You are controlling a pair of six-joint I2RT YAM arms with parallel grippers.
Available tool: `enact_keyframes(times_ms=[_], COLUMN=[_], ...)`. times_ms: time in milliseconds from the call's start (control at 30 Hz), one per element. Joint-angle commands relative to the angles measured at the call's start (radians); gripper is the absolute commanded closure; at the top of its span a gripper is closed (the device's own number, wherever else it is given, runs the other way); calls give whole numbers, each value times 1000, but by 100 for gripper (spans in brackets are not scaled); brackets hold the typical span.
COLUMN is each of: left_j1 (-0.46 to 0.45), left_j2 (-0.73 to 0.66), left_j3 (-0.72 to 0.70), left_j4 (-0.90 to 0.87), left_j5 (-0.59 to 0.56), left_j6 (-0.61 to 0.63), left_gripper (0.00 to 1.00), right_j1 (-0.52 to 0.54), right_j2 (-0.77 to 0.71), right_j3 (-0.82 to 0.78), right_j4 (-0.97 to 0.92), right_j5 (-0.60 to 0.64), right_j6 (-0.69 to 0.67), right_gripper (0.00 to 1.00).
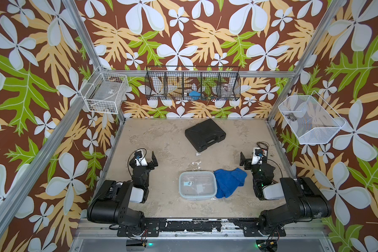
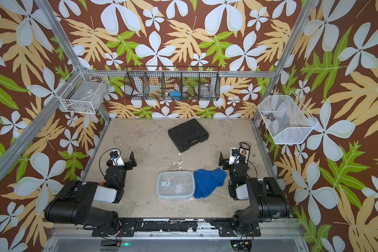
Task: Wipe the insides of the lunch boxes
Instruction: Move the lunch box to the center of the board.
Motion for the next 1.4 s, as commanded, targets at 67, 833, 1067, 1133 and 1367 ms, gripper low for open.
enact_keyframes(times_ms=[67, 833, 1067, 1133, 1367], left_j1=[2, 0, -24, -36, -82], left_j2=[1, -113, -154, -159, -172], left_j3=[5, 573, 554, 549, 532], left_j4=[12, -988, -1122, -1156, -1235], left_j5=[7, 194, 260, 275, 358], left_j6=[2, -301, -404, -429, -475], left_gripper=[0, 0, 0, 0, 0], right_j1=[-4, -9, -5, -1, 66], right_j2=[1, -122, -59, -69, -115], right_j3=[4, 631, 768, 754, 700], right_j4=[11, -1159, -1488, -1510, -1530], right_j5=[-13, -140, -305, -338, -453], right_j6=[-1, 154, 123, 138, 183], right_gripper=[0, 8, 14, 16, 19])
